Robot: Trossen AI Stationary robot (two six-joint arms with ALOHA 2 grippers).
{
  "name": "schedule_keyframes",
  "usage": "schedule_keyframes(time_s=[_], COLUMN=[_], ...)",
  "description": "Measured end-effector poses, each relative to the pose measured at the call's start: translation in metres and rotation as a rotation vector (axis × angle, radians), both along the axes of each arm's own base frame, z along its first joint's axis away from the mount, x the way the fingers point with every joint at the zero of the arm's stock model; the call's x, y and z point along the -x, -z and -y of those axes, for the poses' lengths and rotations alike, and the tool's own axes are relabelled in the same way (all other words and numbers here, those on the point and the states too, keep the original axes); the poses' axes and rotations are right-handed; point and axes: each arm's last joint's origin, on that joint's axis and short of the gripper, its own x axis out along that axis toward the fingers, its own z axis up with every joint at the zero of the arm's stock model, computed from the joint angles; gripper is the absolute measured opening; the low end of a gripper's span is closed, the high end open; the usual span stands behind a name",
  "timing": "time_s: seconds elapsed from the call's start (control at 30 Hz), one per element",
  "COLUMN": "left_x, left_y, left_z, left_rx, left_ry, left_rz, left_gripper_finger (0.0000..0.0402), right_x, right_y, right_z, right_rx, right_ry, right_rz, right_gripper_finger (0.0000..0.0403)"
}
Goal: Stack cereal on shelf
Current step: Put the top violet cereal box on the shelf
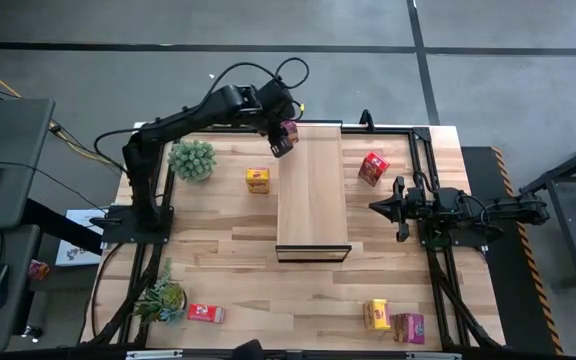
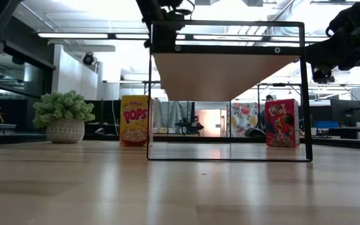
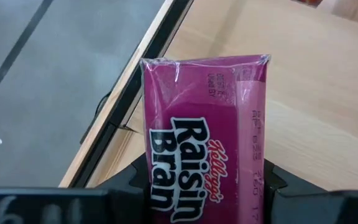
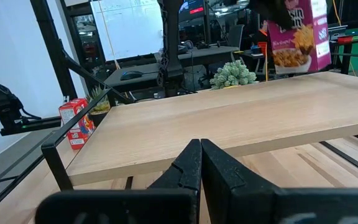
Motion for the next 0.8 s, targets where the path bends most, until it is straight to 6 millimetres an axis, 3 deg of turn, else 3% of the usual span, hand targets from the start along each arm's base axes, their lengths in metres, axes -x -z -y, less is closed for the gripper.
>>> schedule_keyframes(time_s=[0.5, 0.8], left_x=[-0.006, -0.006], left_y=[0.002, 0.002], left_z=[-0.010, -0.016], left_rx=[0.012, -0.011], left_ry=[0.018, 0.011], left_rz=[0.070, 0.079], left_gripper_finger=[0.0138, 0.0171], right_x=[0.000, 0.000], right_y=[0.000, 0.000], right_z=[0.000, 0.000], right_rx=[0.000, 0.000], right_ry=[0.000, 0.000], right_rz=[0.000, 0.000], right_gripper_finger=[0.0002, 0.0002])
